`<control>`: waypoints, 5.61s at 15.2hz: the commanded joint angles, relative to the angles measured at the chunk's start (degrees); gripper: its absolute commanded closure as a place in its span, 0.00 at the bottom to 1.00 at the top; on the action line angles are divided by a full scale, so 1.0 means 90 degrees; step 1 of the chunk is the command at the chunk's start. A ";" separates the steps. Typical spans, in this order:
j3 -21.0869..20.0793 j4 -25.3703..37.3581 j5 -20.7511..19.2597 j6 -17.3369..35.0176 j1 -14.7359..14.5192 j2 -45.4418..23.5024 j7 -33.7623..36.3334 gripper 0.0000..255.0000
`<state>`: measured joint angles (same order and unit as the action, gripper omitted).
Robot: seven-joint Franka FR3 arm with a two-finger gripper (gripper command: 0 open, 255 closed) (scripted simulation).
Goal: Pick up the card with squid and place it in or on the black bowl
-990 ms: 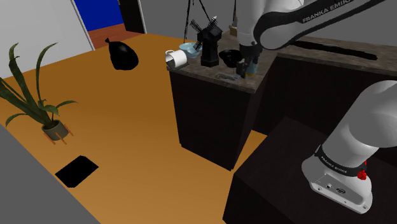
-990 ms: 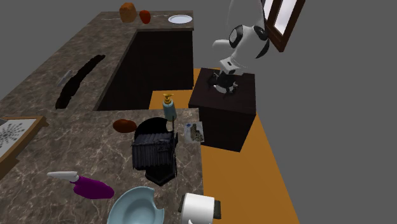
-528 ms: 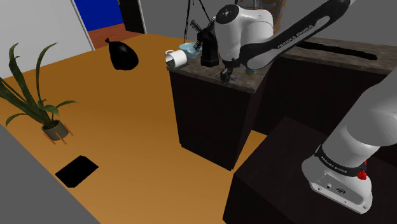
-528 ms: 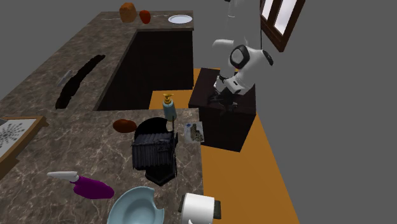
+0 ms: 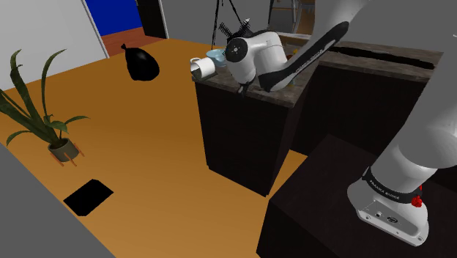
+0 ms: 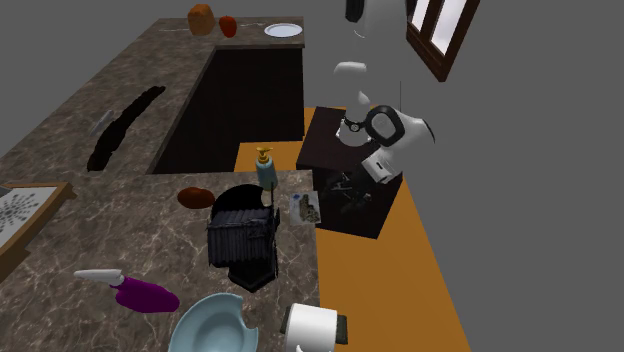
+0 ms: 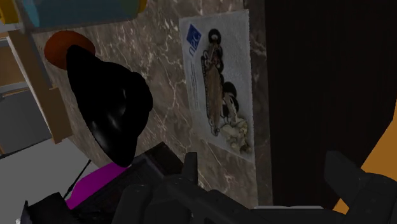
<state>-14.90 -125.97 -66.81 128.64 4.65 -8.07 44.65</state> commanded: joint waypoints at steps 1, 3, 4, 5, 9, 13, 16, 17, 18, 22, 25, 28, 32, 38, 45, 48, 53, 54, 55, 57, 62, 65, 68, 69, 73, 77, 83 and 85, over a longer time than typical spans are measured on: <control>0.0034 0.0286 -0.0470 -0.0054 -0.0060 -0.0378 0.0255 0.00; 0.0096 0.0341 -0.0589 0.0025 -0.0022 -0.0502 0.0307 0.00; 0.0125 0.0370 -0.0648 0.0064 -0.0002 -0.0565 0.0333 0.00; 0.0154 0.0400 -0.0707 0.0102 0.0019 -0.0628 0.0359 0.00; 0.0256 0.0519 -0.0915 0.0235 0.0091 -0.0860 0.0448 0.00; 0.0256 0.0520 -0.0915 0.0235 0.0090 -0.0860 0.0447 0.00; 0.0256 0.0520 -0.0914 0.0234 0.0090 -0.0860 0.0447 0.00; 0.0256 0.0520 -0.0914 0.0234 0.0090 -0.0860 0.0447 1.00; 0.0256 0.0520 -0.0914 0.0234 0.0090 -0.0860 0.0447 1.00; 0.0256 0.0520 -0.0914 0.0234 0.0090 -0.0859 0.0448 1.00; 0.0256 0.0520 -0.0914 0.0234 0.0090 -0.0860 0.0447 1.00; 0.0234 0.0513 -0.0792 0.0210 0.0106 -0.0733 0.0296 1.00; 0.0194 0.0516 -0.0546 0.0151 0.0135 -0.0491 -0.0010 1.00; 0.0141 0.0557 -0.0180 0.0044 0.0167 -0.0152 -0.0472 1.00; 0.0094 0.0662 0.0234 -0.0116 0.0191 0.0201 -0.1008 1.00; 0.0078 0.0727 0.0405 -0.0196 0.0197 0.0338 -0.1235 1.00; 0.0057 0.0861 0.0677 -0.0345 0.0201 0.0544 -0.1606 1.00; 0.0053 0.0892 0.0730 -0.0377 0.0201 0.0582 -0.1679 1.00; 0.0051 0.0913 0.0763 -0.0399 0.0200 0.0607 -0.1726 1.00; 0.0196 0.1102 0.0713 -0.0210 0.0356 0.0464 -0.1936 1.00; 0.0519 0.1705 0.0669 0.0217 0.0729 0.0016 -0.2495 1.00; 0.0682 0.2157 0.0710 0.0438 0.0945 -0.0314 -0.2865 1.00; 0.0816 0.2680 0.0805 0.0625 0.1159 -0.0689 -0.3266 1.00; 0.0853 0.2871 0.0850 0.0679 0.1230 -0.0824 -0.3407 1.00; 0.0903 0.2862 0.0707 0.0813 0.1250 -0.0975 -0.3257 1.00; 0.0959 0.2751 0.0483 0.0954 0.1223 -0.1107 -0.2966 1.00; 0.1052 0.2628 0.0138 0.1147 0.1173 -0.1334 -0.2523 1.00; 0.1065 0.2599 0.0013 0.1201 0.1171 -0.1417 -0.2372 1.00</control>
<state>-4.97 -102.79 -66.68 139.09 15.62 -18.22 23.04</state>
